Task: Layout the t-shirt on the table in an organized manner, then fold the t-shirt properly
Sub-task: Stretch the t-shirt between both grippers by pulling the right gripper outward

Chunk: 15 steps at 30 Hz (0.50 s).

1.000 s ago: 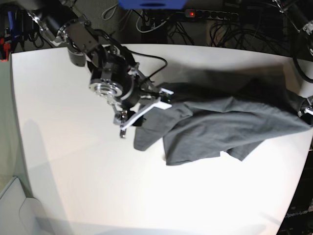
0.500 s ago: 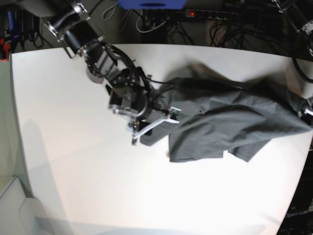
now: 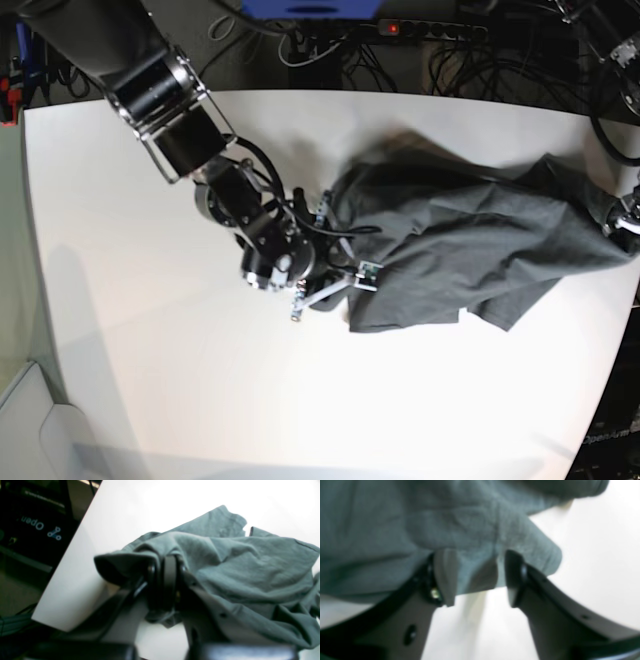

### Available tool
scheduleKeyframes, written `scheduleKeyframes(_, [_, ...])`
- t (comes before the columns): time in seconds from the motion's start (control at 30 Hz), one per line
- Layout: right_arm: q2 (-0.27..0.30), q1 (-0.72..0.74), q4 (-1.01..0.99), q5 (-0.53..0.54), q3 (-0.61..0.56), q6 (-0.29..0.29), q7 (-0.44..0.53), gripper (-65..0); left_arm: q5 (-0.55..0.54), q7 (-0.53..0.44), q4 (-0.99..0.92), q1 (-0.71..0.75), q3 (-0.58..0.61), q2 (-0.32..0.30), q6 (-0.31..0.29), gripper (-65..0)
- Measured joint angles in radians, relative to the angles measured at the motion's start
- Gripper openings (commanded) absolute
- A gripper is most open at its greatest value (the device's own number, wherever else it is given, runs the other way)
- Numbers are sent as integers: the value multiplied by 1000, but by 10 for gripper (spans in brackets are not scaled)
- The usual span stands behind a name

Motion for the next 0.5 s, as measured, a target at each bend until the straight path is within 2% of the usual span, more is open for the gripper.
scheduleKeyframes(0.13, [-14, 64, -142, 31, 0, 1, 100, -622, 8, -3, 0, 0, 0, 0, 0, -648])
scheduleKeyframes(0.17, [-13, 74, -159, 36, 0, 4, 112, -650, 8, -3, 0, 0, 0, 0, 0, -648])
scheduleKeyframes(0.27, [-3, 110, -197, 37, 20, 10, 117, -649, 7, -4, 0, -2, 0, 0, 0, -648])
scheduleKeyframes(0.5, [83, 183, -229, -48, 207, 8, 38, -650, -2, -3, 0, -2, 0, 2, 0, -648])
